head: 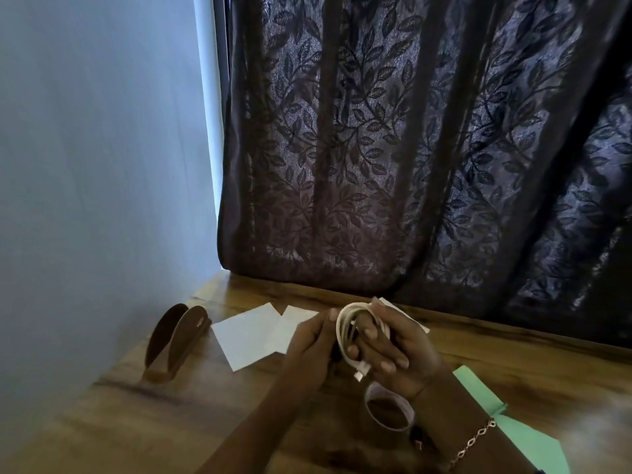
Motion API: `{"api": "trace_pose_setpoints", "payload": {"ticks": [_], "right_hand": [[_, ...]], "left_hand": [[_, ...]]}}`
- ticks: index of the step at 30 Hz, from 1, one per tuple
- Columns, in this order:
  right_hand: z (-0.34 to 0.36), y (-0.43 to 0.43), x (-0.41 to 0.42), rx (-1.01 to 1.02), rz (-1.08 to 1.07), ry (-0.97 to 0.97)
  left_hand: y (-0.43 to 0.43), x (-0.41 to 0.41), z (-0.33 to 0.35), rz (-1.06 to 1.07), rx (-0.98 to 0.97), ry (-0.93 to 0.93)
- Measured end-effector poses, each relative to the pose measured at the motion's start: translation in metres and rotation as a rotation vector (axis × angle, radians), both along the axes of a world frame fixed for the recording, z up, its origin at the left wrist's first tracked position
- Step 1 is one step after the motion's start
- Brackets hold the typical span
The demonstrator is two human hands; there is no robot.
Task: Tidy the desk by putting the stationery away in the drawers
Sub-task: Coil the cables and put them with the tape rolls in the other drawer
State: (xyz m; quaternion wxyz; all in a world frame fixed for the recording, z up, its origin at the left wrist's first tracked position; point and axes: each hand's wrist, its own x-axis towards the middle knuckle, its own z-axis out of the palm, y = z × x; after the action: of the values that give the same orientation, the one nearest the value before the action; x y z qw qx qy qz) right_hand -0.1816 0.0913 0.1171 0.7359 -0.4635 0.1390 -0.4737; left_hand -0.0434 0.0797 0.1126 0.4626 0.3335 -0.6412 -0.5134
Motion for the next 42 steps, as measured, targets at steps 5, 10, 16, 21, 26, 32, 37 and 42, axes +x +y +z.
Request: {"api": "trace_pose_setpoints", "payload": {"ticks": [5,10,16,21,26,32,37,42], "right_hand": [[0.009,0.009,0.012,0.212,-0.325,0.130],[0.013,0.012,0.022,0.343,-0.473,0.209],[0.014,0.021,0.027,0.186,-0.417,0.425],[0.018,0.021,0.031,0.110,-0.595,0.632],[0.011,0.019,0.033,0.039,-0.739,0.754],[-0.004,0.013,0.034,0.058,-0.884,0.931],[-0.009,0.010,0.034,0.183,-0.822,0.834],[-0.006,0.010,0.035,0.367,-0.791,0.542]], "left_hand": [[0.004,0.000,-0.007,-0.009,0.062,0.090],[0.001,0.001,-0.013,-0.062,0.021,0.037],[-0.002,0.012,-0.018,-0.023,0.110,-0.005],[-0.012,0.013,-0.018,0.021,-0.043,-0.038],[-0.015,0.013,-0.016,0.024,-0.084,-0.095],[-0.004,0.012,-0.020,-0.008,-0.032,-0.043],[-0.004,0.016,-0.028,0.141,0.005,0.052],[-0.011,0.019,-0.031,0.153,-0.004,0.048]]}}
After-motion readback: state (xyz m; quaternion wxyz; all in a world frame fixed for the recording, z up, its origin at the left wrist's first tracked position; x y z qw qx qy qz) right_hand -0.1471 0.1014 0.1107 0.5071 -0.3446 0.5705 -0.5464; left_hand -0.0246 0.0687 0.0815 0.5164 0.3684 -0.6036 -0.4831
